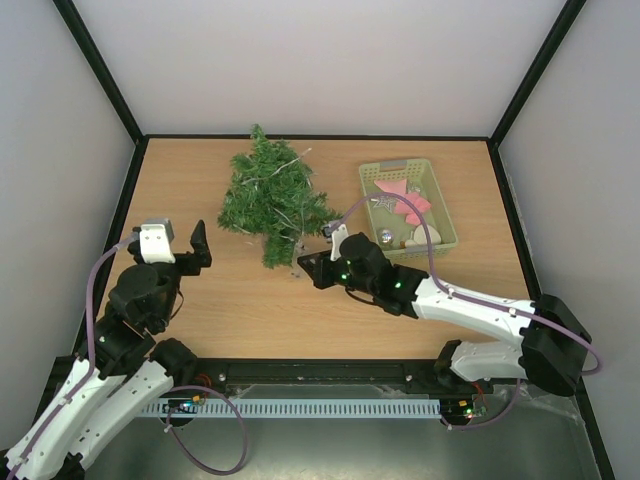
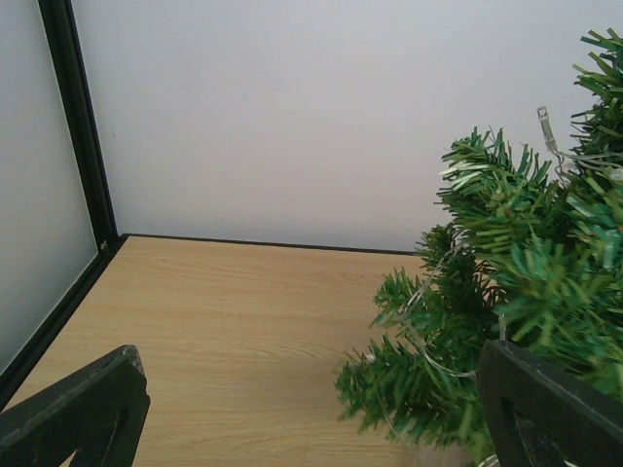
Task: Decorate the small christmas tree
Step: Wrap the decoration item around the Christmas tree.
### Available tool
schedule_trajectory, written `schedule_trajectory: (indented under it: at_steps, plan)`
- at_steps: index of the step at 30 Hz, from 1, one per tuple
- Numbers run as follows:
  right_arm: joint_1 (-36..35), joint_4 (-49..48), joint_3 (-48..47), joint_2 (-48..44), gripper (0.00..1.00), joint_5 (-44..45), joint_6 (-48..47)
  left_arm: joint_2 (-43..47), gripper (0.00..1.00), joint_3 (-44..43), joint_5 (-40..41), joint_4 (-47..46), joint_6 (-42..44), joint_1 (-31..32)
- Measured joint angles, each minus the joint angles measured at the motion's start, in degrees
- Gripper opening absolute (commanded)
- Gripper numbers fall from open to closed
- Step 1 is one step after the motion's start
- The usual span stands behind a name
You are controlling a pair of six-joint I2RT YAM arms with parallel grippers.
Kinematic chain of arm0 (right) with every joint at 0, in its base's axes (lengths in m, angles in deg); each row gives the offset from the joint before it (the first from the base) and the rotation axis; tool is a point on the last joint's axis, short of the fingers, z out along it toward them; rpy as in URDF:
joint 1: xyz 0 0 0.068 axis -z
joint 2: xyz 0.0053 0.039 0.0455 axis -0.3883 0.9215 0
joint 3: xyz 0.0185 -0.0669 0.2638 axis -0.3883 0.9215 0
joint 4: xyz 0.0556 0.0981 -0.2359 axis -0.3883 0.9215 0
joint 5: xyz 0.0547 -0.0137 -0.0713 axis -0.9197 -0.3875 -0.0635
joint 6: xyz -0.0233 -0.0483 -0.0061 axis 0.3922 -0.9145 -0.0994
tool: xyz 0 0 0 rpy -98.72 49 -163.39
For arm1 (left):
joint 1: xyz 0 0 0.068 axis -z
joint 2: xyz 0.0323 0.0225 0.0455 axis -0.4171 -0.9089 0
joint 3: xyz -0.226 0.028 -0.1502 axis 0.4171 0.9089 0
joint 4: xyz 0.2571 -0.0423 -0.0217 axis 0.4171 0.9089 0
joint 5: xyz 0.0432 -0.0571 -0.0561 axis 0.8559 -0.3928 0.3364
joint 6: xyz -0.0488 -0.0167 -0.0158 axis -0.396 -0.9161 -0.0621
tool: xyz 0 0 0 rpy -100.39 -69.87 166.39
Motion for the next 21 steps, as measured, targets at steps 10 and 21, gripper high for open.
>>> schedule_trajectory:
  at_steps: [10,21]
  plan:
    - [0.0,-0.28,0.02,-2.21,0.11,-5.64,12.09,-0.11,0.89,0.02,-0.63,0.0,-0.02,0.0]
    - [-2.21,-12.13,3.3,-2.75,0.13,-2.97,29.92,-5.81,0.66,-0.17,-4.09,1.05,-7.98,0.0]
